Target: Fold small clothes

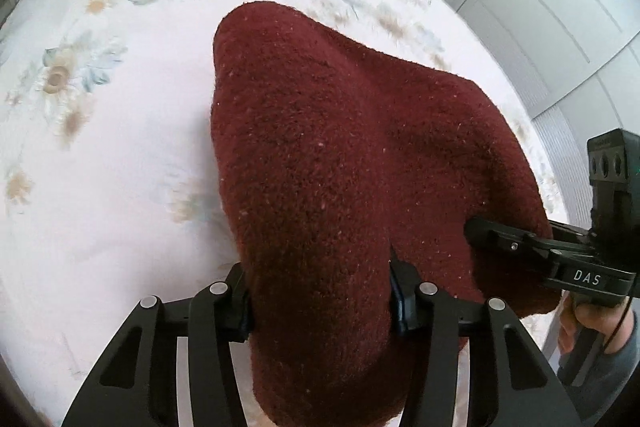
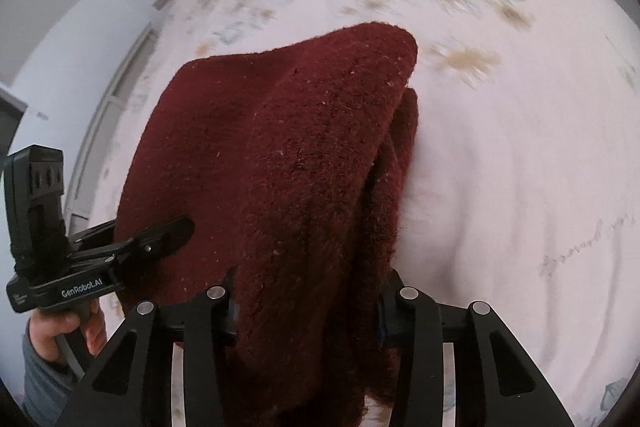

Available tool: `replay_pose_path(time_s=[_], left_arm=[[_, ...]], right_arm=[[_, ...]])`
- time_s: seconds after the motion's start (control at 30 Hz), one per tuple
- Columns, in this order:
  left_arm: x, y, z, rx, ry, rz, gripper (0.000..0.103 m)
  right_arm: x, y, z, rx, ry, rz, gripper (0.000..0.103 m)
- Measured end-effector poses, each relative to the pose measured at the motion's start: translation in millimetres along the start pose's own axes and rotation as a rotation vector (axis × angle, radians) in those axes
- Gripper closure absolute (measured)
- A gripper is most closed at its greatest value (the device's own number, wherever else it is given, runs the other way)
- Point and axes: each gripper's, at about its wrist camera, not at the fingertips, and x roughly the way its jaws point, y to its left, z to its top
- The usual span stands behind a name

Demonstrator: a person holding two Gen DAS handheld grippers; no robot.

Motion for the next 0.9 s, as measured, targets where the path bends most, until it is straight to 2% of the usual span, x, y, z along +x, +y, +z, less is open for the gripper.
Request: replay_pose_path(time_s=[0.13, 0.23, 0.33, 0.43, 0.53, 0.6, 0.67, 0.7, 0.83, 0.9], left_arm=[[-34.3, 26.0, -11.7, 0.004, -0.040, 0.029, 0.058], [-44.5, 54.6, -33.0, -0.021, -0.040, 0.049, 0.058], [-33.7, 75.8, -54.1, -0.057, -0.013, 0.045, 0.057], [-9.1, 101.9, -76.1, -0.093, 0.024, 0.048, 0.055], [2.0, 107.4, -83.5, -0.111, -0.001, 0.048, 0.045], [2.5, 104.0, -85.4, -0.107, -0.002, 0.056, 0.041], [-1.7, 104.0, -87.3, -0.095, -0.003, 0.076, 0.038], [-8.8, 114.0, -86.9, -0.090, -0.004, 0.093, 0.035], [-21.7, 107.1, -87.6, -0.078, -0.031, 0.142, 0.024], [-30.5, 109.8, -91.5, -0.092, -0.036, 0.154, 0.001]], right_arm=[[11.9, 43.3, 2.8, -0.049, 0.004, 0.004, 0.058], [38.3, 65.7, -6.8, -0.045, 0.043, 0.000, 0.057], [67.9, 72.1, -13.6, -0.056, 0.084, -0.037, 0.057], [93.1, 70.0, -27.0, -0.058, 0.114, -0.101, 0.051], [96.9, 63.1, -32.2, -0.028, 0.092, -0.096, 0.044], [94.0, 62.2, -32.8, -0.055, 0.086, -0.122, 0.038], [85.6, 62.8, -34.0, -0.098, 0.071, -0.179, 0.024], [83.3, 65.4, -33.3, -0.108, 0.061, -0.203, 0.023], [66.2, 73.9, -30.0, -0.112, 0.008, -0.222, 0.020], [59.3, 77.4, -32.6, -0.132, -0.011, -0.241, 0.016]])
